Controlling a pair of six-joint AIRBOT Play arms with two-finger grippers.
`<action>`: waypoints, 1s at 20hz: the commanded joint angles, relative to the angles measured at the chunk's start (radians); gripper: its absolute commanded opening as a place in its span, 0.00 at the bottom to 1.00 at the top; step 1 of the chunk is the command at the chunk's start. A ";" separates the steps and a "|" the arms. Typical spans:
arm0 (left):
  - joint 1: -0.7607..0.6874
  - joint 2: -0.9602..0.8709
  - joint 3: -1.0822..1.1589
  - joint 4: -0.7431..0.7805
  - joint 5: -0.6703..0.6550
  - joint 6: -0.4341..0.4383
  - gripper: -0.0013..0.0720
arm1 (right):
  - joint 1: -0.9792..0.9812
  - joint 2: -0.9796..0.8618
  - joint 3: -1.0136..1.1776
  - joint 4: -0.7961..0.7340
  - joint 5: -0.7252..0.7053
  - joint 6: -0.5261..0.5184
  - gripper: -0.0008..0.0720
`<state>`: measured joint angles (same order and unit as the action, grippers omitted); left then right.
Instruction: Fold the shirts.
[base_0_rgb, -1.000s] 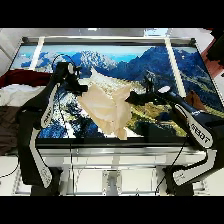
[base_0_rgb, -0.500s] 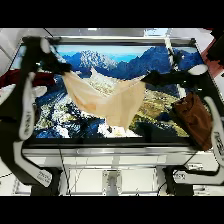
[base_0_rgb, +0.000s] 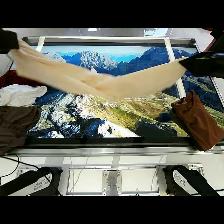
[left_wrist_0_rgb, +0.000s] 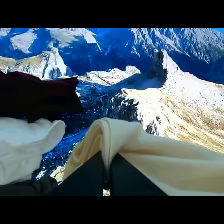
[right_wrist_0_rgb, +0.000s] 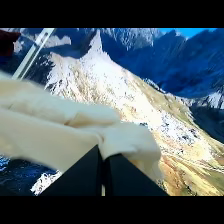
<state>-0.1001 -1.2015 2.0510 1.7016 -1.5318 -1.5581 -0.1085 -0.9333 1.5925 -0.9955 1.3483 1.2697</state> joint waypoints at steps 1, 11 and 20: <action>0.001 0.043 -0.097 -0.051 -0.039 0.018 0.03 | -0.001 0.040 0.003 -0.039 0.006 0.018 0.05; 0.000 -0.377 -0.692 -0.165 0.134 0.030 0.03 | 0.003 -0.317 -0.550 -0.037 -0.189 0.018 0.06; 0.001 -0.494 -0.508 -0.045 0.402 -0.084 0.73 | -0.028 -0.436 -0.546 0.044 -0.649 0.021 0.67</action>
<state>-0.1001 -1.6836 1.4502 1.5681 -1.1709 -1.6192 -0.1177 -1.3525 1.0245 -0.9550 0.8024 1.2907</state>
